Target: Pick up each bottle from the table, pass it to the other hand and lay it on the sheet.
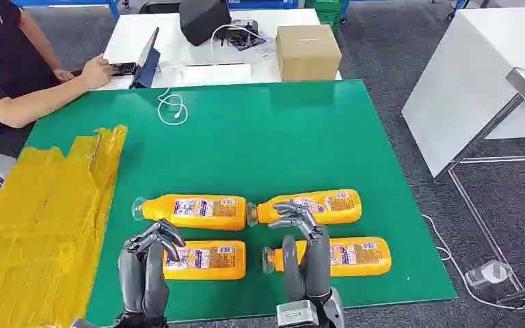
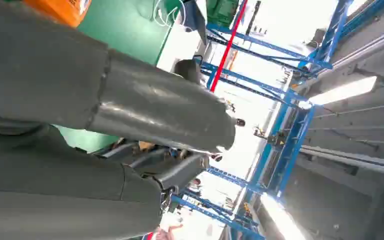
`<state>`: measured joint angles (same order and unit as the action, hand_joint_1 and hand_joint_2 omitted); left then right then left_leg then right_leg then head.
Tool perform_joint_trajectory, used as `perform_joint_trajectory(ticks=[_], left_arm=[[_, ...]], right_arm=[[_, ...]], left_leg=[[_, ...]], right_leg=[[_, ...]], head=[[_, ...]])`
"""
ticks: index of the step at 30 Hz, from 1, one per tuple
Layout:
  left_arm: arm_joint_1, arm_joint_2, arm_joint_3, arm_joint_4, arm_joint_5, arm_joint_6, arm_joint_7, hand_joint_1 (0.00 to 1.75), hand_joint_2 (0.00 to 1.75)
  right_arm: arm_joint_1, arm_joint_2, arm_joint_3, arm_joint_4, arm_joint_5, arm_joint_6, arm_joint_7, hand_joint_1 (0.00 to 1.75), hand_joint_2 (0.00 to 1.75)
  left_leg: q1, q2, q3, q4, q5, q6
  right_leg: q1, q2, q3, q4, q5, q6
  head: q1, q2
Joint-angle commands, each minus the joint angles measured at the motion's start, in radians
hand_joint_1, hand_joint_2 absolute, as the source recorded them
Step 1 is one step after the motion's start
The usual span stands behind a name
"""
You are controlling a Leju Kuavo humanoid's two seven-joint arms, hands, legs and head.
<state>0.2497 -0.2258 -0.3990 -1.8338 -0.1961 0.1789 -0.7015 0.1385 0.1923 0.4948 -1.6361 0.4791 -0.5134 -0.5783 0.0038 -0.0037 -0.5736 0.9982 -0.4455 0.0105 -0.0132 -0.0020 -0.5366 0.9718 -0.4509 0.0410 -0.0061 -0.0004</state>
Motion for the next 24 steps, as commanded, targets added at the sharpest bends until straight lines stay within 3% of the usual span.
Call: perform_joint_trajectory(ticks=[1, 6, 7, 8, 9, 17, 18, 24], left_arm=[[-0.098, 0.099, 0.339, 0.108, 0.26, -0.258, 0.003, 1.75, 0.0], [-0.087, 0.074, 0.348, 0.1, 0.237, -0.273, 0.003, 1.75, 0.0], [-0.081, 0.054, 0.35, 0.097, 0.219, -0.274, 0.003, 0.0, 0.0], [-0.076, 0.042, 0.357, 0.116, 0.197, -0.287, 0.003, 0.0, 0.0], [-0.072, 0.032, 0.369, 0.127, 0.186, -0.297, 0.003, 0.0, 0.0], [-0.035, 0.03, 0.41, 0.115, 0.156, -0.337, 0.003, 0.0, 0.0], [-0.039, 0.027, 0.415, 0.122, 0.153, -0.348, 0.003, 0.0, 0.0], [-0.071, 0.021, 0.426, 0.154, 0.14, -0.364, 0.004, 0.0, 0.0]], right_arm=[[-0.178, -0.191, -0.24, 0.139, -0.349, 0.432, -0.111, 1.75, 0.0], [-0.164, -0.166, -0.246, 0.125, -0.323, 0.438, -0.106, 1.75, 0.0], [-0.153, -0.152, -0.246, 0.115, -0.297, 0.434, -0.101, 1.71, 0.0], [-0.138, -0.126, -0.276, 0.104, -0.22, 0.434, -0.092, 0.0, 0.0], [-0.133, -0.119, -0.278, 0.1, -0.151, 0.391, -0.066, 0.0, 0.0], [-0.151, -0.126, -0.247, 0.134, -0.099, 0.401, 0.008, 0.0, 0.0], [-0.167, -0.137, -0.233, 0.16, -0.103, 0.441, 0.043, 0.0, 1.75], [-0.253, -0.159, -0.113, 0.27, 0.021, 0.487, 0.128, 0.0, 1.75]], left_leg=[[0.0, 0.002, 0.006, -0.005, 0.002, 0.0], [0.001, -0.001, 0.004, -0.002, 0.002, 0.001], [0.0, 0.0, 0.003, -0.001, 0.002, 0.001], [0.001, 0.0, 0.005, -0.002, 0.001, 0.001], [0.0, 0.0, 0.004, -0.002, 0.001, 0.001], [0.0, 0.002, 0.003, -0.001, 0.001, 0.001], [0.001, 0.002, 0.004, -0.002, 0.0, 0.001], [0.0, 0.002, 0.002, -0.002, 0.001, 0.001]], right_leg=[[0.0, 0.002, 0.006, -0.005, 0.002, -0.001], [0.001, -0.001, 0.005, -0.003, 0.001, -0.001], [0.0, 0.0, 0.003, -0.002, 0.001, 0.0], [0.001, 0.0, 0.006, -0.003, 0.001, -0.001], [0.0, 0.0, 0.005, -0.002, 0.001, 0.0], [0.0, 0.001, 0.003, -0.002, 0.001, 0.0], [0.001, 0.002, 0.004, -0.002, 0.001, -0.001], [0.0, 0.002, 0.003, -0.002, 0.001, 0.0]], head=[[0.0, 0.0], [0.0, 0.0], [0.0, 0.0], [0.0, 0.0], [0.0, 0.0], [0.0, 0.0], [0.0, 0.0], [0.0, 0.0]])
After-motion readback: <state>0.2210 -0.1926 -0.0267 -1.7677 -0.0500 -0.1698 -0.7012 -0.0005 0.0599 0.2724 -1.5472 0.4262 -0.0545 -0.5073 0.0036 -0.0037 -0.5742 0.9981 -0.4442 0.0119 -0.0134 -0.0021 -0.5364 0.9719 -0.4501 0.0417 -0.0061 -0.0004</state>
